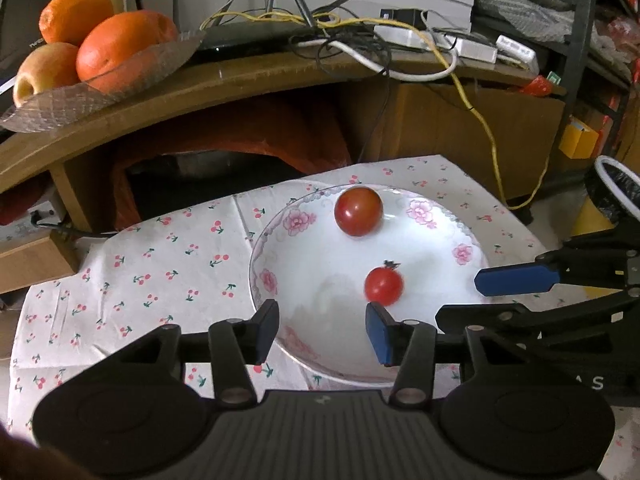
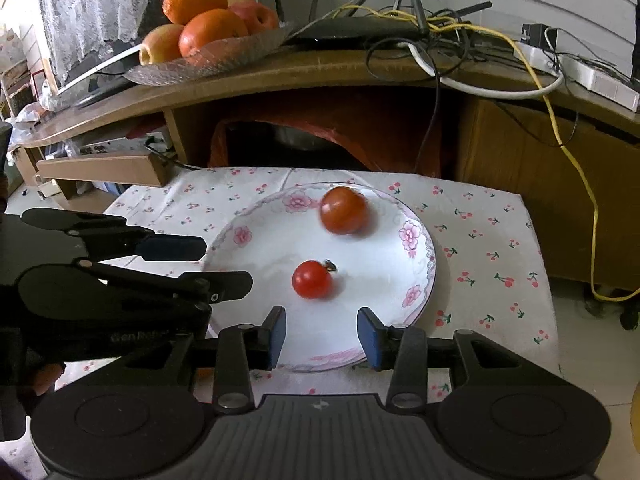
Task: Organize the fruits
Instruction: 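Grasp a tangerine with the left tool while the right grasps a red tomato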
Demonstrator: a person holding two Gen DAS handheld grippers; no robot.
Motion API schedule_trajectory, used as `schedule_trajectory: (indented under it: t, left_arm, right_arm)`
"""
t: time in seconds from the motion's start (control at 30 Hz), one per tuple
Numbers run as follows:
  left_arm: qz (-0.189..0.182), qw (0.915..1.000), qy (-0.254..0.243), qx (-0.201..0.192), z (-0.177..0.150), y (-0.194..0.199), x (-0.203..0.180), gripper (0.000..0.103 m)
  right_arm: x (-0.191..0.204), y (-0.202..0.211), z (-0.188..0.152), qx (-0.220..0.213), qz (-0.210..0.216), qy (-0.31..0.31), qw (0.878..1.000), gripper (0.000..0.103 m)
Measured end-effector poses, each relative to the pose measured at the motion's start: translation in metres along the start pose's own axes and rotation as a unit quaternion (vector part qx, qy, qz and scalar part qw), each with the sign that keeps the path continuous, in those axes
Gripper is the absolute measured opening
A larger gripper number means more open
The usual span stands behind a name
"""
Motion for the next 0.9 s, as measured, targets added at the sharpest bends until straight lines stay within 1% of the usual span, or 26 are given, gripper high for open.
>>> schedule_trajectory:
  t: [0.07,0.1,0.2,0.27,0.43,0.57,0.67,0.73,0.83,0.9]
  left_arm:
    - [-0.007,1.0,0.0,-0.002,-0.003,0.011,-0.001,0.053]
    - [-0.011,0.9999,-0.001,-0.002,-0.005,0.017,-0.003,0.053]
    - [-0.014,0.9999,-0.005,-0.005,-0.014,0.038,-0.006,0.053]
    - [-0.016,0.9999,0.0,0.0,-0.024,0.051,-0.008,0.053]
    - [-0.002,1.0,-0.002,0.007,-0.052,0.083,-0.015,0.053]
    - [0.006,0.9999,-0.003,0.015,-0.072,0.106,-0.024,0.053]
    - [0.0,0.9999,-0.003,0.016,-0.081,0.11,-0.031,0.053]
    - [-0.003,0.9998,-0.004,0.021,-0.084,0.103,-0.034,0.053]
    - [-0.014,0.9994,0.008,0.03,-0.091,0.088,-0.036,0.053]
    - [-0.022,0.9991,0.019,0.031,-0.097,0.078,-0.036,0.053]
  right_arm:
    - [0.003,0.01,-0.005,-0.004,0.0,-0.004,1.0,0.043]
    - [0.004,0.016,-0.009,-0.006,0.001,-0.005,1.0,0.046]
    - [0.009,0.031,-0.021,-0.008,-0.006,-0.007,1.0,0.046]
    - [0.013,0.04,-0.03,-0.001,-0.008,-0.011,1.0,0.046]
    - [0.026,0.061,-0.043,0.003,-0.016,0.003,1.0,0.047]
    - [0.037,0.072,-0.047,0.004,-0.011,0.018,1.0,0.047]
    - [0.046,0.072,-0.05,0.007,-0.003,0.035,0.999,0.052]
    - [0.047,0.066,-0.053,0.011,-0.001,0.047,0.999,0.054]
    - [0.045,0.053,-0.057,0.023,-0.006,0.068,0.997,0.054]
    - [0.039,0.045,-0.059,0.03,-0.007,0.07,0.997,0.054]
Point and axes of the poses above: each gripper's, at about its wrist camera, not at the fingertips, and y roughly against the way its jaws point, x to its left, z to its top, the point moved 7 cm from there along -y, roughly the way its jaws point, and after that the axes turned 5 degrees about -y, right-handed, at the moved point
